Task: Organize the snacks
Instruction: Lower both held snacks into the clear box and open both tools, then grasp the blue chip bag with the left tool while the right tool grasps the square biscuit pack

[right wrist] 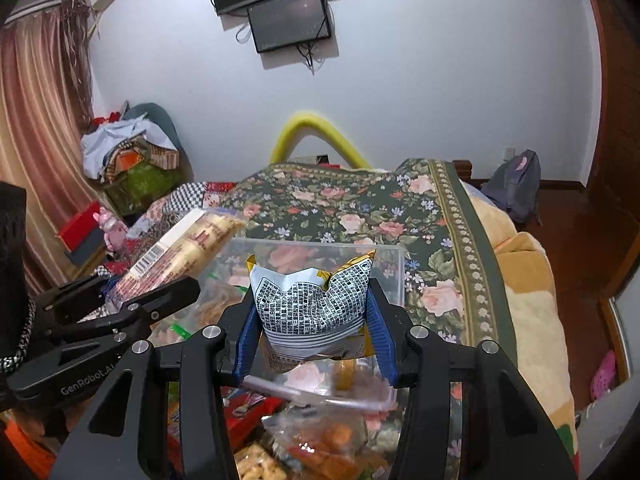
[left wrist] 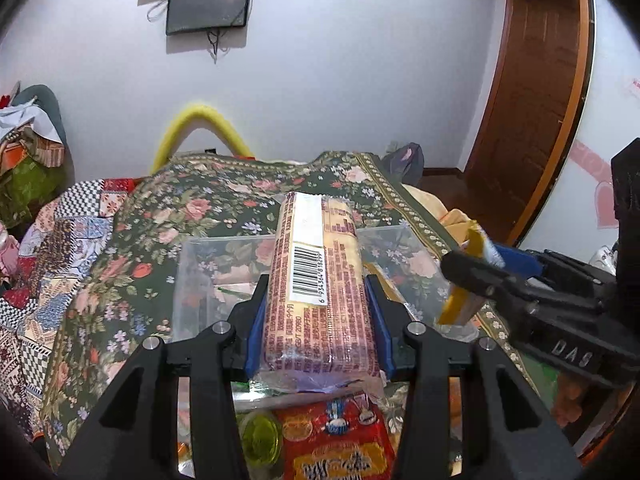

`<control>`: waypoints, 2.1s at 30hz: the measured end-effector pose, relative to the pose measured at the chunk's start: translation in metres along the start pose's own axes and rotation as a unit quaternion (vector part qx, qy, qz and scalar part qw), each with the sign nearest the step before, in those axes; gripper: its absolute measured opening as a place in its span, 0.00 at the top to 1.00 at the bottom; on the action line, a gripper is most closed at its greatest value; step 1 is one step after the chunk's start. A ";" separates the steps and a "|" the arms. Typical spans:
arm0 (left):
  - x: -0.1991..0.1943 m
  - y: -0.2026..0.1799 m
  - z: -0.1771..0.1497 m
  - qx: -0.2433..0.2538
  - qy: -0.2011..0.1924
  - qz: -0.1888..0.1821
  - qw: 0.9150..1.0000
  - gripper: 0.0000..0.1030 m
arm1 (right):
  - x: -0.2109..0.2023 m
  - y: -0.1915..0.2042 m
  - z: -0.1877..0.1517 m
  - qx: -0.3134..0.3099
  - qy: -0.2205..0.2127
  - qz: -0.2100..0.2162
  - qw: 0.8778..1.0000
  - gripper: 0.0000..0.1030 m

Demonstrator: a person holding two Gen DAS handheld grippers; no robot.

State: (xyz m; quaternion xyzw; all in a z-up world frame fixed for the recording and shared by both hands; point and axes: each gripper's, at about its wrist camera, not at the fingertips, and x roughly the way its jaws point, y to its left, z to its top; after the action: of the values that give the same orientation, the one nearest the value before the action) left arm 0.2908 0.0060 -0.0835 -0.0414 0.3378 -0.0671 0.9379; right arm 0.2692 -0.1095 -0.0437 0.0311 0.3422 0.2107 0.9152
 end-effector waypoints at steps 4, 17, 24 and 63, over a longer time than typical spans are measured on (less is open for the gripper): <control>0.025 0.002 0.000 0.002 0.025 0.004 1.000 0.57 | 0.020 -0.001 -0.002 -0.001 0.025 -0.002 1.000 0.56; 0.062 0.009 -0.014 -0.007 0.084 -0.003 0.996 0.57 | 0.058 -0.006 -0.014 -0.009 0.096 -0.014 0.995 0.55; 0.050 0.008 -0.012 0.002 0.072 0.006 0.997 0.56 | 0.056 -0.004 -0.014 -0.011 0.099 -0.019 0.995 0.48; -0.103 0.010 -0.137 -0.026 0.109 -0.014 0.994 0.35 | -0.079 0.034 -0.101 -0.052 0.083 0.018 0.995 0.17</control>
State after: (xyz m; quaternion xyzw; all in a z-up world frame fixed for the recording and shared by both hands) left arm 0.1252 0.0271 -0.1253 -0.0634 0.4393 -0.0754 0.8929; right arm 0.1392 -0.1199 -0.0654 -0.0279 0.4047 0.2464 0.8802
